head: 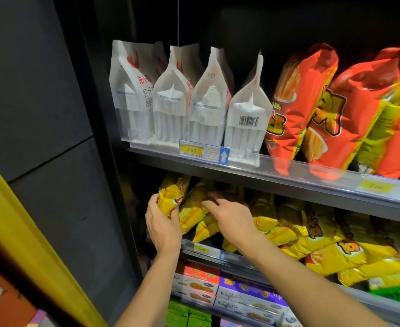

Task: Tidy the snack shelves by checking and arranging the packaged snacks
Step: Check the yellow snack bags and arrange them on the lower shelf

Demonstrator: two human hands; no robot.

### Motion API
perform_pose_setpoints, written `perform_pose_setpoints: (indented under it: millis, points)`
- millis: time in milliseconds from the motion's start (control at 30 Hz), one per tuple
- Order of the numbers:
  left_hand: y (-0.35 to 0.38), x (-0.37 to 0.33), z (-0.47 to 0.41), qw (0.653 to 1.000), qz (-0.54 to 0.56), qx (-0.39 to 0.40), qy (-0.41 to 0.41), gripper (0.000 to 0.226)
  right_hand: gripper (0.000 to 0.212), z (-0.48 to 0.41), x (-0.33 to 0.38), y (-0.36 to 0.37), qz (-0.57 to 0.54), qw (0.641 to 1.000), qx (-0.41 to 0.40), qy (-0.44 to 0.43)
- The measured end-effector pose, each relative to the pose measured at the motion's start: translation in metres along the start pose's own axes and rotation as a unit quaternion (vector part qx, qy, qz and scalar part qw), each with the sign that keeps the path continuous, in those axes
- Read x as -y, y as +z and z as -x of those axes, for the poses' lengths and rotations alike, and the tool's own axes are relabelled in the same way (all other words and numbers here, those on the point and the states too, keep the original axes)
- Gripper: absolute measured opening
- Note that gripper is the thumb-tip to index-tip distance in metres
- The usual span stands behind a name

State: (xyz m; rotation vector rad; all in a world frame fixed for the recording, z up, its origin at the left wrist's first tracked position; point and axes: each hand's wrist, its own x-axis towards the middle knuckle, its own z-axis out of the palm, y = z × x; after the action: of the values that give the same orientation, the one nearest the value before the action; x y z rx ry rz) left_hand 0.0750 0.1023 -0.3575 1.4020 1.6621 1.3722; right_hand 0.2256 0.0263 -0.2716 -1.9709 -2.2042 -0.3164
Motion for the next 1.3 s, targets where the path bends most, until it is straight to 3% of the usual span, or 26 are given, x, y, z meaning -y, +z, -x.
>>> perform_pose_setpoints:
  millis: [133,400,700,900,1000,1100,1300]
  points:
    - [0.002,-0.001,0.004,1.0,0.004,0.013,-0.019,0.066,0.058,0.007,-0.007,0.011,0.023,0.997,-0.063,-0.045]
    - [0.005,0.0,-0.012,0.994,0.058,-0.009,-0.092,0.071,0.055,0.019,-0.01,0.013,-0.063,0.984,-0.16,-0.055]
    - [0.016,0.011,-0.024,0.986,0.062,0.005,-0.157,0.072,0.056,0.036,-0.013,0.006,-0.101,0.976,-0.188,-0.05]
    - [0.008,0.006,-0.011,0.98,0.055,0.038,-0.185,0.095,0.057,0.045,-0.016,0.005,-0.131,0.97,-0.202,-0.044]
    - [-0.01,-0.013,0.023,0.984,0.095,0.02,-0.148,0.088,0.045,0.052,-0.015,0.0,-0.149,0.964,-0.218,-0.036]
    - [-0.031,-0.027,0.067,0.994,0.097,0.032,-0.035,0.081,0.028,0.063,-0.012,-0.008,-0.159,0.959,-0.233,-0.036]
    - [-0.043,-0.031,0.111,0.97,-0.067,0.175,0.158,0.096,0.025,0.092,-0.008,-0.028,-0.215,0.943,-0.254,-0.029]
